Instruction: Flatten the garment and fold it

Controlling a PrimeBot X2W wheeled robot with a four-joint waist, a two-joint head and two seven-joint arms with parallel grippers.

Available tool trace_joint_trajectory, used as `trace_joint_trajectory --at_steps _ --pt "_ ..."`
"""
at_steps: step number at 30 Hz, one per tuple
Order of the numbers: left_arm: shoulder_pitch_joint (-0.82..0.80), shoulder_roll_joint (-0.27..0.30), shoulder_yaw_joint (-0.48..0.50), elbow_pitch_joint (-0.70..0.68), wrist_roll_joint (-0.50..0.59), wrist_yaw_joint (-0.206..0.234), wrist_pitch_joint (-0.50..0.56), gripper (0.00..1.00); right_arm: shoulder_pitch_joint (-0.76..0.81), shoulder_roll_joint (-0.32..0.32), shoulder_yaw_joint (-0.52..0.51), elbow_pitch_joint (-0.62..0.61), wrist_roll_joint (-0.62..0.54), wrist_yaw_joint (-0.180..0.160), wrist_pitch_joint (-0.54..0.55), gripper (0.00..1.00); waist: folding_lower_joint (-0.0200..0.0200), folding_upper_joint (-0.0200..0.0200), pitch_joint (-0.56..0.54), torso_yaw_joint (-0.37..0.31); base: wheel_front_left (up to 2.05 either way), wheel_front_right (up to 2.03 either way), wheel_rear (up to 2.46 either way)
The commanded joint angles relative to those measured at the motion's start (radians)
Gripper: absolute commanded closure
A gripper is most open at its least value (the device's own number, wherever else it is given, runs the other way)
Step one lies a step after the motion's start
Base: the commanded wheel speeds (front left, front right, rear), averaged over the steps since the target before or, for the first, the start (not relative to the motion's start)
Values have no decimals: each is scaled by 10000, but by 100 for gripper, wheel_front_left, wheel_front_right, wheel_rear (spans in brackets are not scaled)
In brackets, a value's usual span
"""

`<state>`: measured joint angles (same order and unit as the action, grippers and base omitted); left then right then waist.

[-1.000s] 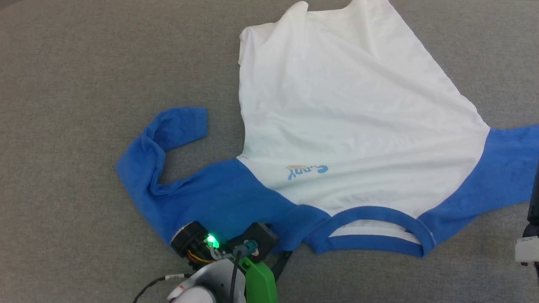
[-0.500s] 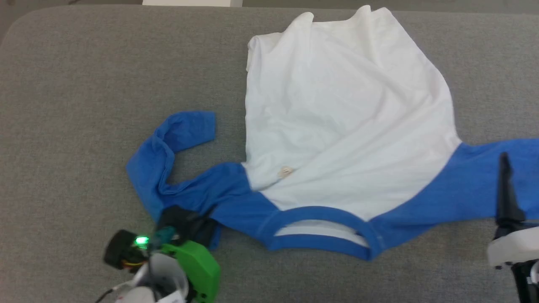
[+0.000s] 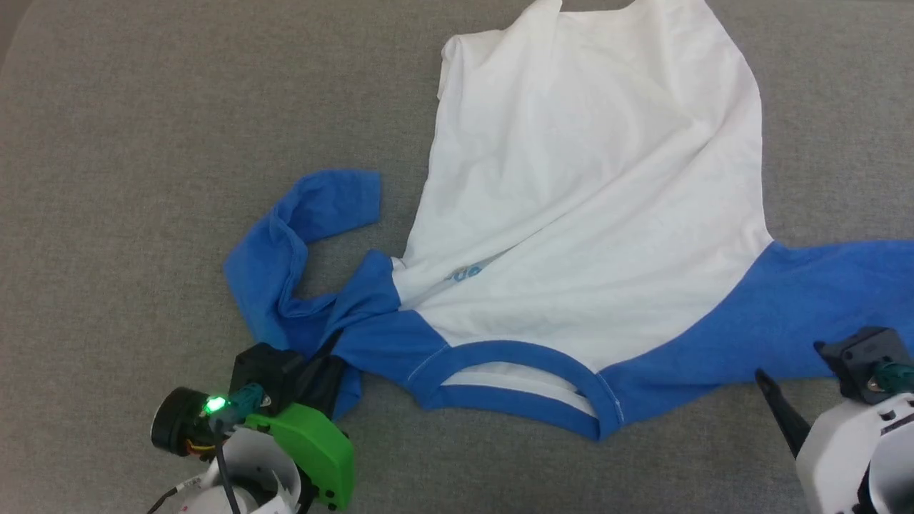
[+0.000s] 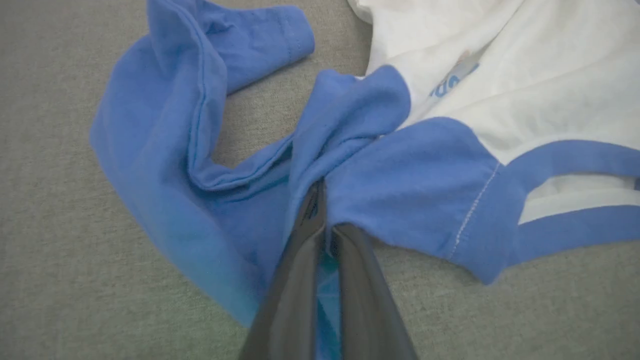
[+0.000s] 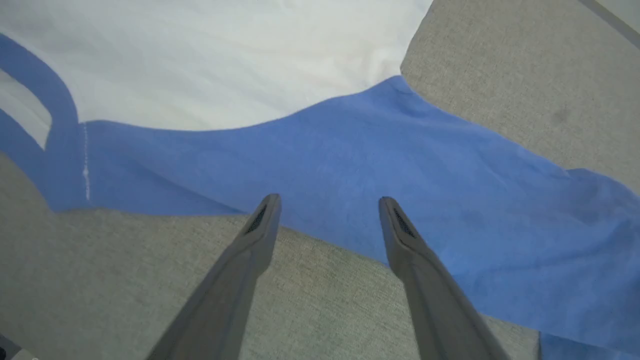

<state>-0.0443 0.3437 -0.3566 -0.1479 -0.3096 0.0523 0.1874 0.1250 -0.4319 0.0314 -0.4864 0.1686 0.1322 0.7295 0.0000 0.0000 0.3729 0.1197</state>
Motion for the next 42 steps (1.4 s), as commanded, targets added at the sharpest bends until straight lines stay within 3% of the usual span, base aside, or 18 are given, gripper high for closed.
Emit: trace_joint_trajectory --at_steps 1,7,15,18,19,20,21,26,30,37,42 --pt "-189 -63 -14 42 -95 -54 -100 100 118 -469 251 -159 256 -15 365 0 0 0 88 53 0 0 0" --pt "-358 -172 -119 207 -179 -132 -225 100 -191 -1889 928 -447 982 -15 1139 0 0 0 277 233 0 0 0" --pt "-531 -277 -254 393 -259 -207 -332 100 -1407 -2713 2548 942 870 -15 269 0 0 0 383 478 0 0 0" --pt "-562 -305 -281 394 -280 -190 -350 100 -1878 -2723 2996 1738 850 -15 -106 0 0 0 402 524 0 0 0" --pt "-564 -310 -287 393 -283 -181 -354 100 -1971 -2692 3075 1941 879 -15 -181 31 0 0 401 527 0 0 0" --pt "-564 -320 -285 387 -293 -163 -367 100 -2076 -2626 3097 2159 898 -15 -282 73 0 0 403 525 0 0 0" --pt "-559 -327 -281 382 -300 -146 -381 100 -2152 -2569 3083 2297 883 -15 -386 98 0 0 398 517 0 0 0" --pt "-415 -387 -134 320 -444 -28 -667 100 -2286 -2077 2523 2780 613 -15 -1273 100 0 0 142 336 0 0 0" --pt "-289 -575 83 75 -691 69 -1171 100 -2272 -1323 1610 2750 136 -15 -2466 100 0 0 -292 109 0 0 0" --pt "-350 -835 519 -1003 -922 234 -2106 100 -2255 194 227 1840 -735 -15 -4175 100 0 0 -1192 -321 0 0 0" --pt "-897 -756 824 -2029 -885 302 -2238 100 -2746 751 -222 865 -1194 -15 -4704 100 0 0 -1640 -567 0 0 0"
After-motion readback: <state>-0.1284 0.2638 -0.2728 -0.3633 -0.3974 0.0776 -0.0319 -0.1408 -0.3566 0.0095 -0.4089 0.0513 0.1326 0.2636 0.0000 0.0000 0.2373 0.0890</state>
